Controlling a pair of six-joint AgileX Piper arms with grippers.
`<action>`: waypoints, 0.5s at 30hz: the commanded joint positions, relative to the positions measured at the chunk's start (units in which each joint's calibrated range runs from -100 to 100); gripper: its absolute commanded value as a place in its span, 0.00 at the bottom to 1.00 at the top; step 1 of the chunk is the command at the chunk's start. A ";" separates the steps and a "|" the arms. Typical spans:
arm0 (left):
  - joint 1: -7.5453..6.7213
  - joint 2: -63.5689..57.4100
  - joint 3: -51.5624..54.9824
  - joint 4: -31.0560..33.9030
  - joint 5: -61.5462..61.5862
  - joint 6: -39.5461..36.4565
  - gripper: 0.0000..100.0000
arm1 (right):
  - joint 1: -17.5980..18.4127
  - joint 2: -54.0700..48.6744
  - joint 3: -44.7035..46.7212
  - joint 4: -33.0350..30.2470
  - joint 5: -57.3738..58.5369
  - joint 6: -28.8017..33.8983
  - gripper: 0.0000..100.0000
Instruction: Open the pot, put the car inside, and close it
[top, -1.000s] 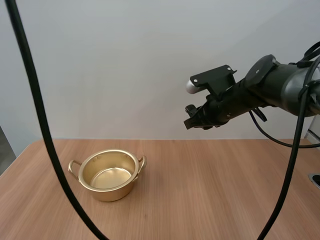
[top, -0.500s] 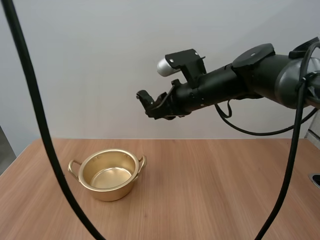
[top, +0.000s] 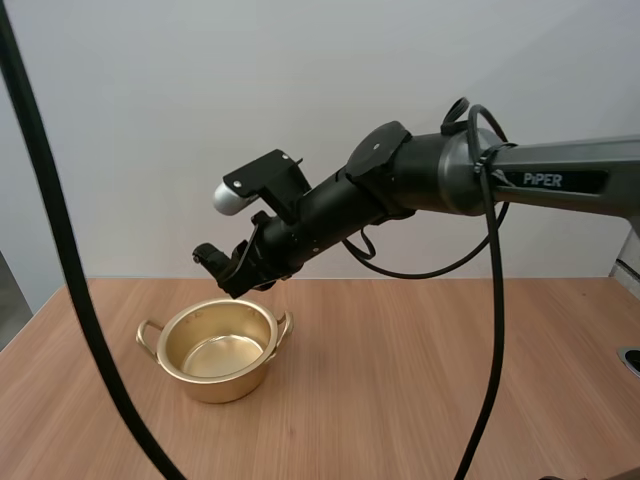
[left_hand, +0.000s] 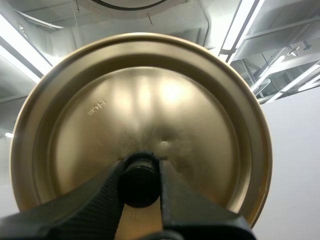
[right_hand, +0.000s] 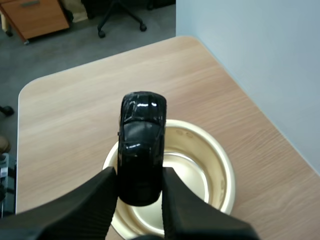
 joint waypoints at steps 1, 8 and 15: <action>0.23 -0.04 -0.06 0.08 -0.46 0.05 0.00 | 0.58 3.34 -0.08 -0.87 0.03 -0.14 0.00; 0.32 -0.04 -0.06 0.08 -1.70 0.05 0.00 | 2.25 10.81 -0.08 -1.78 -1.23 -3.56 0.00; 0.32 -0.04 -0.06 0.08 -1.70 0.05 0.00 | 2.43 15.05 -0.08 -1.66 -9.07 -6.50 0.00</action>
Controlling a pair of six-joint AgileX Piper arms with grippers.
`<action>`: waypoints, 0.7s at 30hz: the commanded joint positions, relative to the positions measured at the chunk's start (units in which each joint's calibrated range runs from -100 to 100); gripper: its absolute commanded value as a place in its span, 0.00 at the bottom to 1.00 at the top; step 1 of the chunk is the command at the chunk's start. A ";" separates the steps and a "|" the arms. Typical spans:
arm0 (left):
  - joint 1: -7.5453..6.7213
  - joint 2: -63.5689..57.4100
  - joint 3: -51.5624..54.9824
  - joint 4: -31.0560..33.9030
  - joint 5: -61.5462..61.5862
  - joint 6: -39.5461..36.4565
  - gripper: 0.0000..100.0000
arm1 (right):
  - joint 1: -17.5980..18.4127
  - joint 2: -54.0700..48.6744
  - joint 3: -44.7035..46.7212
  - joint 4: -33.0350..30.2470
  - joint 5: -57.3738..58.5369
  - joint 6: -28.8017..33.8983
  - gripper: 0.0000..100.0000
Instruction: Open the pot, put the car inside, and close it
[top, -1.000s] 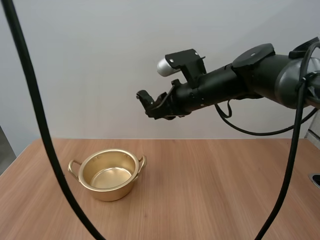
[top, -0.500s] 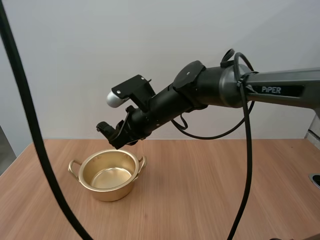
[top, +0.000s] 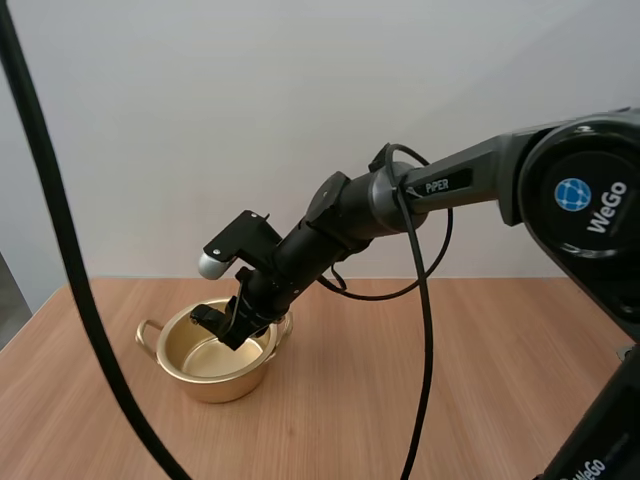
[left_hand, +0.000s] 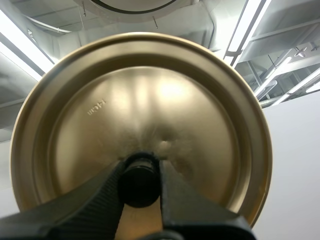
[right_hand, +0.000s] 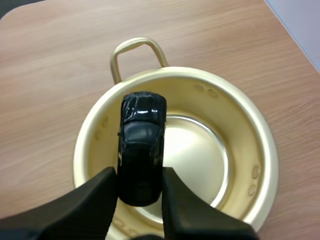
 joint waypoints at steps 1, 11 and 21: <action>-0.04 -0.04 -0.06 -0.07 -0.02 0.05 0.00 | 0.22 0.99 -0.08 -0.14 -3.23 -0.20 0.00; -0.04 0.09 -0.06 -0.07 0.77 0.05 0.00 | 5.42 2.18 -0.08 -3.37 -14.94 -0.06 0.00; -0.04 0.34 -0.06 -0.07 3.17 0.05 0.00 | 6.84 5.90 -0.19 -10.17 -24.61 2.34 0.00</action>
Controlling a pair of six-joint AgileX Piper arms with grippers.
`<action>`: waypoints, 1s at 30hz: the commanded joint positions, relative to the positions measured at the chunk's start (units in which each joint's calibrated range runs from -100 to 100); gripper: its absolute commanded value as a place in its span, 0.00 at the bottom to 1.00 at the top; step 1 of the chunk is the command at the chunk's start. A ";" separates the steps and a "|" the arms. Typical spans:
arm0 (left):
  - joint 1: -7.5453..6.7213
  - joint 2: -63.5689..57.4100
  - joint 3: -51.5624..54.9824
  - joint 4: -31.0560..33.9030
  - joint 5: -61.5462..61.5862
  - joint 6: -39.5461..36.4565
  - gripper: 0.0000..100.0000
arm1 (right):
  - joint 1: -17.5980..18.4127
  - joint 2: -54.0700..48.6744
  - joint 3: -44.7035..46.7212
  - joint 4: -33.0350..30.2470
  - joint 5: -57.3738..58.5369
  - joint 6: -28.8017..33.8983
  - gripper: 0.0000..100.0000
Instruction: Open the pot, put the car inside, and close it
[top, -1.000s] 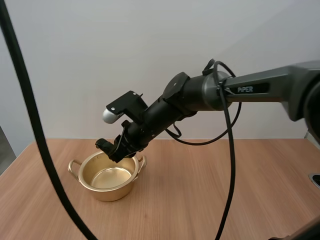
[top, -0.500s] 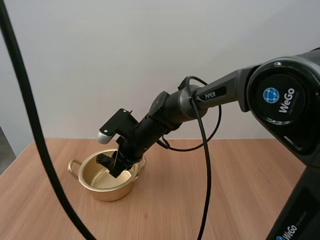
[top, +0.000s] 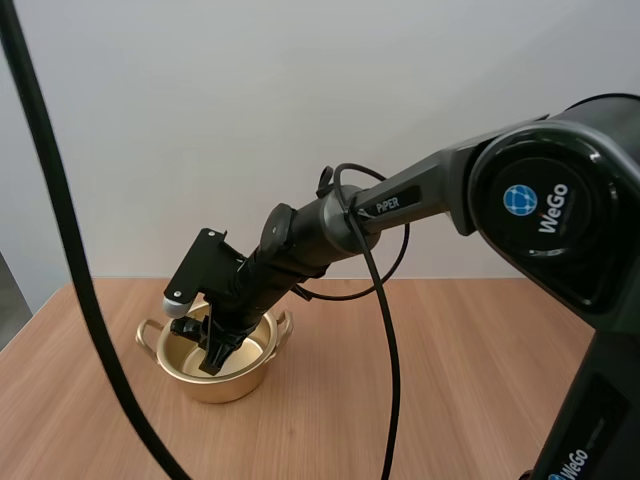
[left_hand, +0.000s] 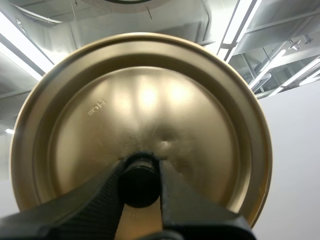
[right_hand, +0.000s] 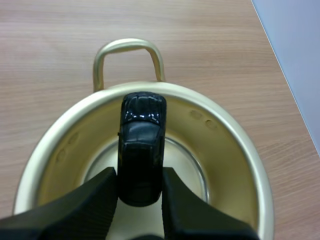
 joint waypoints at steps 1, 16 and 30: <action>-0.04 -0.01 -0.06 -0.07 -0.10 0.05 0.00 | 0.03 1.45 -0.08 -1.62 0.03 0.81 0.00; -0.04 -0.01 -0.06 -0.07 1.95 0.05 0.00 | 0.03 6.19 -0.08 -12.42 -5.26 5.95 0.00; -0.04 -0.01 -0.06 -0.07 1.95 0.05 0.00 | 0.03 6.19 -0.08 -13.14 -5.83 8.30 0.62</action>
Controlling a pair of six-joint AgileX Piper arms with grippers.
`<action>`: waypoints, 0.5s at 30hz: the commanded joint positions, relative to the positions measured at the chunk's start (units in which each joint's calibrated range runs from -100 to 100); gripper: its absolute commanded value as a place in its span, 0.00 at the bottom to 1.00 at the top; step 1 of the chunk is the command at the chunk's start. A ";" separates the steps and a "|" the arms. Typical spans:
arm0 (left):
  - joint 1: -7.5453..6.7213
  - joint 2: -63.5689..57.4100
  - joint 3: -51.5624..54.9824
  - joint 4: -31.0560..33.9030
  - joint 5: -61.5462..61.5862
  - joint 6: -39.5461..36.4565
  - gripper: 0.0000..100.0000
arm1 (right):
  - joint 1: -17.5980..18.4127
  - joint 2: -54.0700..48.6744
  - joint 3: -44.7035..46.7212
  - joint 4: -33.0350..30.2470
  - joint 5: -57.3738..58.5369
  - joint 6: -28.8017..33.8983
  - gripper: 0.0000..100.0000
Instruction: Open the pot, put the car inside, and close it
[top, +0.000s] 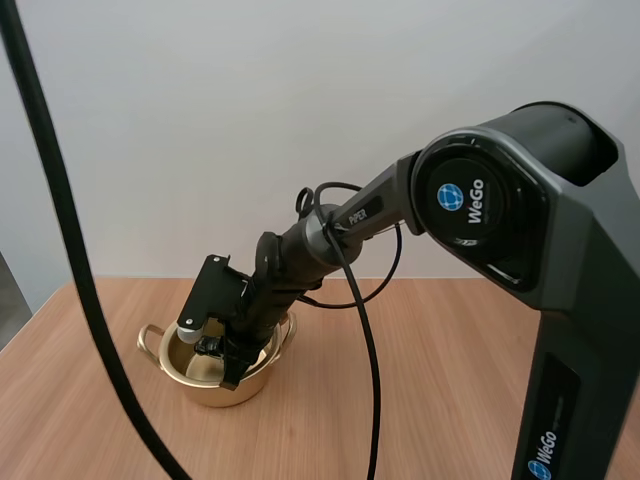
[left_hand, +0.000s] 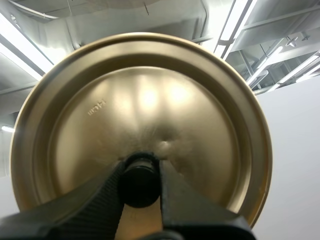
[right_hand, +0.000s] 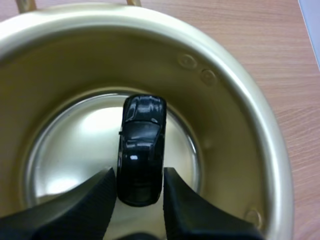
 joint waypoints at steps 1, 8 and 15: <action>-0.04 -0.01 -0.06 -0.07 0.16 0.05 0.00 | 0.03 0.06 -0.08 0.00 -0.13 0.20 0.62; -0.04 -0.01 -0.06 -0.07 0.16 0.05 0.00 | 0.03 -0.50 -0.08 0.00 -0.13 0.33 0.62; -0.04 0.54 -0.06 -0.07 0.15 0.05 0.00 | 0.03 -9.24 -0.08 0.49 -0.13 1.17 0.58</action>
